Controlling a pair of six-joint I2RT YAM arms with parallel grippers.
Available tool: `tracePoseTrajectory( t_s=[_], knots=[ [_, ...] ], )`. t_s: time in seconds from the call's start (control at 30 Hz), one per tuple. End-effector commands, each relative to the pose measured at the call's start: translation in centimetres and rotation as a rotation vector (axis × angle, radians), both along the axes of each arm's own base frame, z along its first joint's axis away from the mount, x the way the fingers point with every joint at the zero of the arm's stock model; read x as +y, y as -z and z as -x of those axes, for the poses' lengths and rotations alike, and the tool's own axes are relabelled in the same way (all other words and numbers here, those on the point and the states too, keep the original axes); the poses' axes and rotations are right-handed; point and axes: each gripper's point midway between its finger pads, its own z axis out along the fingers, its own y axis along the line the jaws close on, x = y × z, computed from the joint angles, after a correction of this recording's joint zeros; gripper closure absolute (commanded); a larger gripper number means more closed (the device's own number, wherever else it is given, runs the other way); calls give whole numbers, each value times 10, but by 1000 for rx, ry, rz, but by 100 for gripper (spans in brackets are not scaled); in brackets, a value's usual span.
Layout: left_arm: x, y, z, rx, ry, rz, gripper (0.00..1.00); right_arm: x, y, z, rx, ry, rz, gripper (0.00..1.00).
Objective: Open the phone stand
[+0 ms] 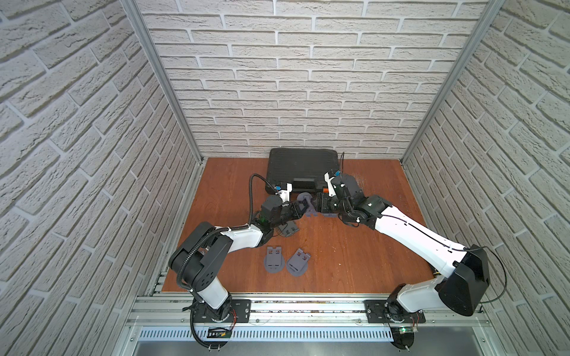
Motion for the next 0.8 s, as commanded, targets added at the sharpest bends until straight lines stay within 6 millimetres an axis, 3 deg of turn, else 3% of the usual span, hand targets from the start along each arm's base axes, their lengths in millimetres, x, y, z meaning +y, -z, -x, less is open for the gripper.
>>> tracePoseTrajectory(
  t_s=[0.0,0.57,0.77],
  knots=[
    [41,-27,-49,-32,-238,101,100,24,25,63,198,-205,6,81],
    [36,-33,-44,-24,-211,136,100,29,24,63,178,-247,37,81],
    [33,-29,-35,-18,-181,127,100,32,11,52,150,-225,31,72]
  ],
)
